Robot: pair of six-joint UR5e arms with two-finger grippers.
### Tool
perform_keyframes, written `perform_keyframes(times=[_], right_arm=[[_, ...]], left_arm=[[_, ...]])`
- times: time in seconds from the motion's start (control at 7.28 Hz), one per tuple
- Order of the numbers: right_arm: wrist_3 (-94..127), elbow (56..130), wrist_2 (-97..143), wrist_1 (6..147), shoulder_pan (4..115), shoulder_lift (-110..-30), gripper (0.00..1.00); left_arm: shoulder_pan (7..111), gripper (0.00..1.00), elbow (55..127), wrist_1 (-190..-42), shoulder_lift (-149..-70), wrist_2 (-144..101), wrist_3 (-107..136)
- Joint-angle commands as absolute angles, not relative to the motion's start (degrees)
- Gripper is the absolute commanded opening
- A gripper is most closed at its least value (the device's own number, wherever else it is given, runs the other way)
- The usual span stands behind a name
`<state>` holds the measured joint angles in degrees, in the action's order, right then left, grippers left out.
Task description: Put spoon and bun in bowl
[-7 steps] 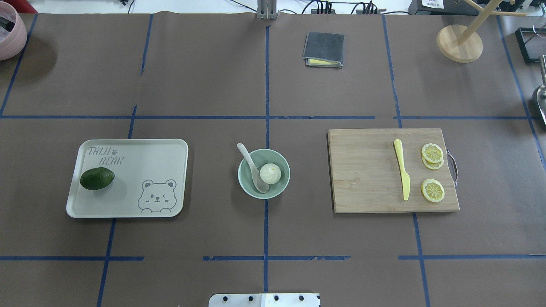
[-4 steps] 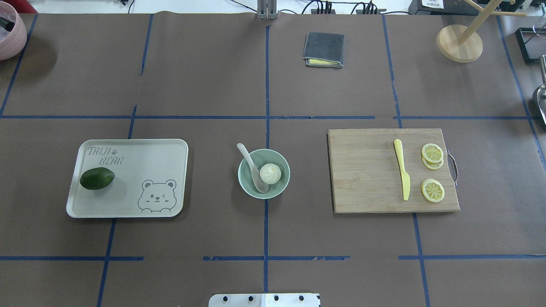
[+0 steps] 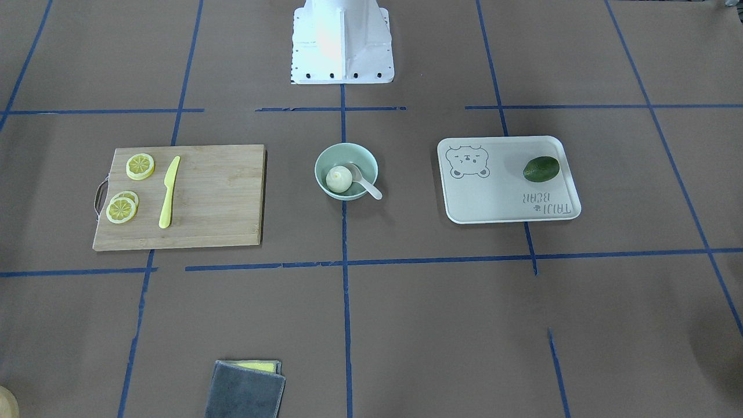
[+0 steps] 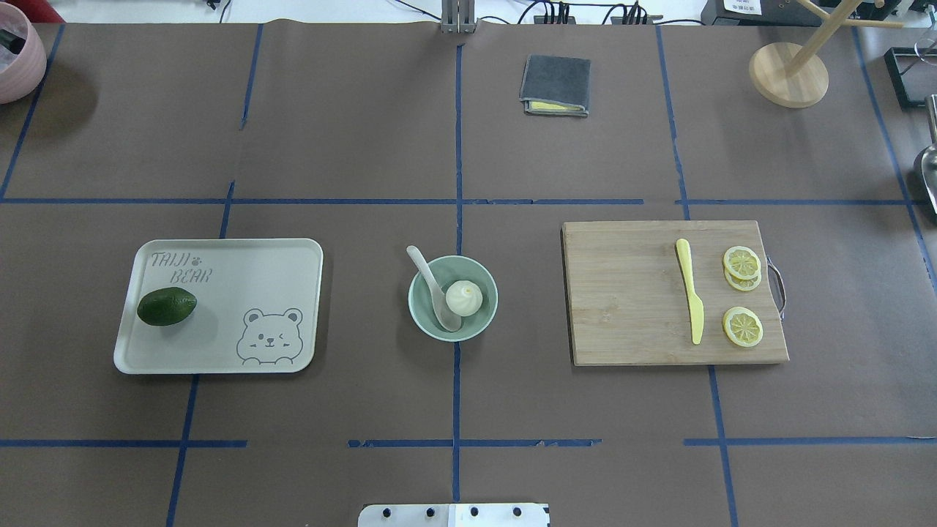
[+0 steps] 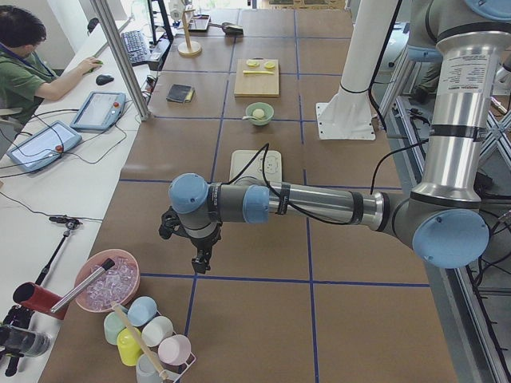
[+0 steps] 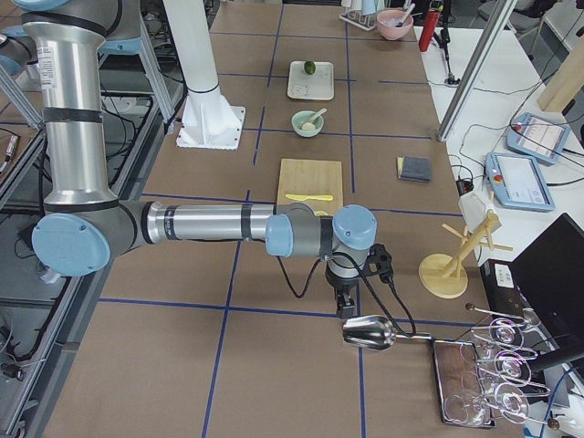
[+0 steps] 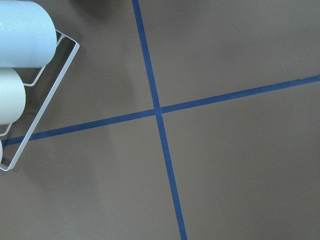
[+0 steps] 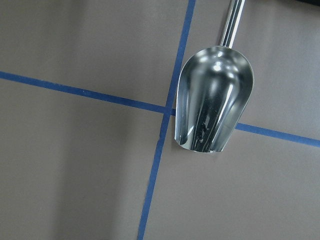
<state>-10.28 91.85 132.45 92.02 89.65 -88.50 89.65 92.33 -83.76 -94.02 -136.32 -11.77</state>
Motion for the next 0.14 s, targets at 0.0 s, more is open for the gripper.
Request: perform_keyframes(times=[0.0], right_arm=[[-10.3, 91.8, 132.5, 92.0, 89.6, -88.5, 1.00]], left_arm=[[89.6, 1.00, 92.3, -83.8, -94.0, -136.3, -11.8]])
